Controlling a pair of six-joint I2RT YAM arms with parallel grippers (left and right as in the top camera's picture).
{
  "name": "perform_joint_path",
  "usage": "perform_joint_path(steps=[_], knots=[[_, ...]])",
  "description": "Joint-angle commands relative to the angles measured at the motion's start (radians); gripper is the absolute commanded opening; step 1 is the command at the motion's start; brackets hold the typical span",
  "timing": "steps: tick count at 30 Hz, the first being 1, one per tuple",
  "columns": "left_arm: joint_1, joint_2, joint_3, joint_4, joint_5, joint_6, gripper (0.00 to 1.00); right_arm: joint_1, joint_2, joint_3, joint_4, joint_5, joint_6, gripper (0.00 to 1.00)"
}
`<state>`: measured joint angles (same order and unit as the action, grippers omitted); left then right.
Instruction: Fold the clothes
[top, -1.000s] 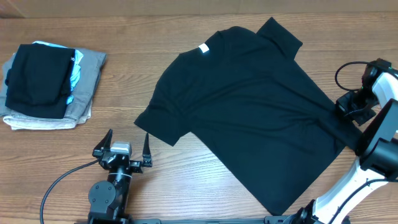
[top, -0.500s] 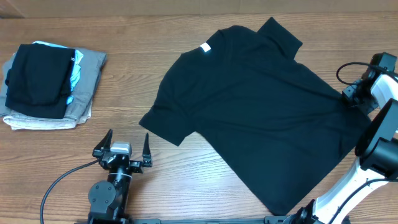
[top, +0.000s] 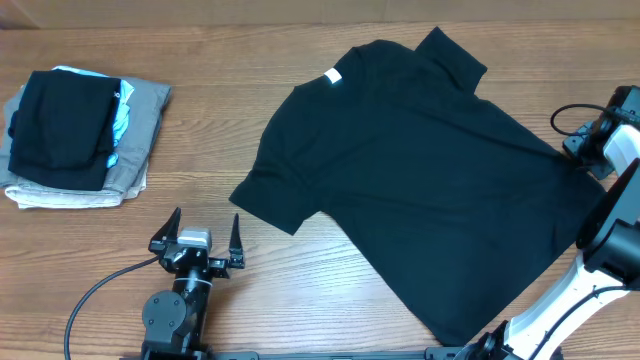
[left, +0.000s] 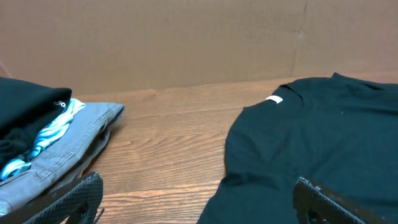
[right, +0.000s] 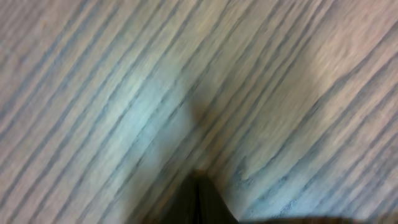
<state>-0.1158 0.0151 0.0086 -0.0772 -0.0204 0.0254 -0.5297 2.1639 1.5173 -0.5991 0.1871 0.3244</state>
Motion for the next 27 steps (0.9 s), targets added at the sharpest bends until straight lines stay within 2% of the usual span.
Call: perform_joint_path(steps=[1,4,5,6,11,21,25,27], knots=[[0.005,-0.011,-0.003,0.003,-0.008,-0.014,1.0,-0.005,-0.008,0.143,-0.08,-0.001,-0.018,0.1],[0.005,-0.011,-0.003,0.003,-0.008,-0.014,1.0,-0.005,-0.026,0.28,-0.226,-0.007,-0.01,0.22],[0.005,-0.011,-0.003,0.003,-0.008,-0.014,1.0,-0.005,-0.034,0.37,-0.331,-0.051,-0.011,0.73],[0.005,-0.011,-0.003,0.003,-0.008,-0.014,1.0,-0.005,-0.035,0.415,-0.384,-0.08,-0.011,1.0],[0.005,-0.011,-0.003,0.003,-0.008,-0.014,1.0,-0.003,-0.036,0.518,-0.514,-0.149,-0.011,1.0],[0.005,-0.011,-0.003,0.003,-0.012,-0.003,1.0,-0.003,-0.035,0.513,-0.513,-0.148,-0.011,1.0],[0.005,-0.011,-0.003,0.05,-0.011,-0.005,1.0,-0.003,-0.035,0.513,-0.513,-0.148,-0.011,1.0],[0.004,-0.011,-0.002,0.071,0.043,-0.006,1.0,-0.003,-0.035,0.513,-0.513,-0.148,-0.011,1.0]])
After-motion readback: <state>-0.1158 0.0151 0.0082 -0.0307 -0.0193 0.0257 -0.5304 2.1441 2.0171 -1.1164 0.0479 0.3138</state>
